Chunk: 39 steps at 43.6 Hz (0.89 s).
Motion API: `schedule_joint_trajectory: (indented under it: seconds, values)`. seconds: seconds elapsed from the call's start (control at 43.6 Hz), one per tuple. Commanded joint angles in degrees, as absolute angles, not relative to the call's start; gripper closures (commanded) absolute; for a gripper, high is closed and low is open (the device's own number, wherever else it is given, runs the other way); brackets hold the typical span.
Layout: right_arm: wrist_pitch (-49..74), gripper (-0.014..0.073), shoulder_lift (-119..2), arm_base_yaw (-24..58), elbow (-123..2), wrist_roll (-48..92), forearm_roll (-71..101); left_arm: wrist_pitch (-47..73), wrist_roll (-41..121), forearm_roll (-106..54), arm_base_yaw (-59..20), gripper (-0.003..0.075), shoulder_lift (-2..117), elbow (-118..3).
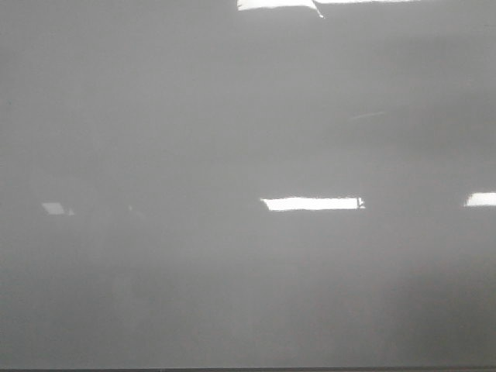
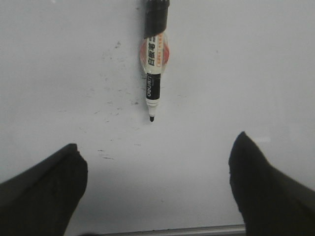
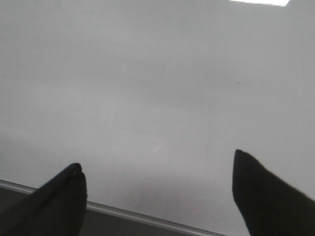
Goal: Write number 6 on whiteboard
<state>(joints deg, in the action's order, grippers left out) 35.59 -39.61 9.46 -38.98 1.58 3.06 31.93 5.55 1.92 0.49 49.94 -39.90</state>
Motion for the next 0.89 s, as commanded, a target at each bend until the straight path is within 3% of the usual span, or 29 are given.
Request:
schedule_joint_trajectory:
  seconds: [0.0,0.871]
  values:
    - [31.55,-0.0031,-39.66,9.59,-40.38,1.98,3.35,26.16,5.32,3.13,0.36,0.0144,54.0,-42.49]
    - [31.56,-0.0031,-39.66,9.59,-40.38,1.98,3.35,4.0,5.32,3.02,0.36,0.0158,78.44,-45.28]
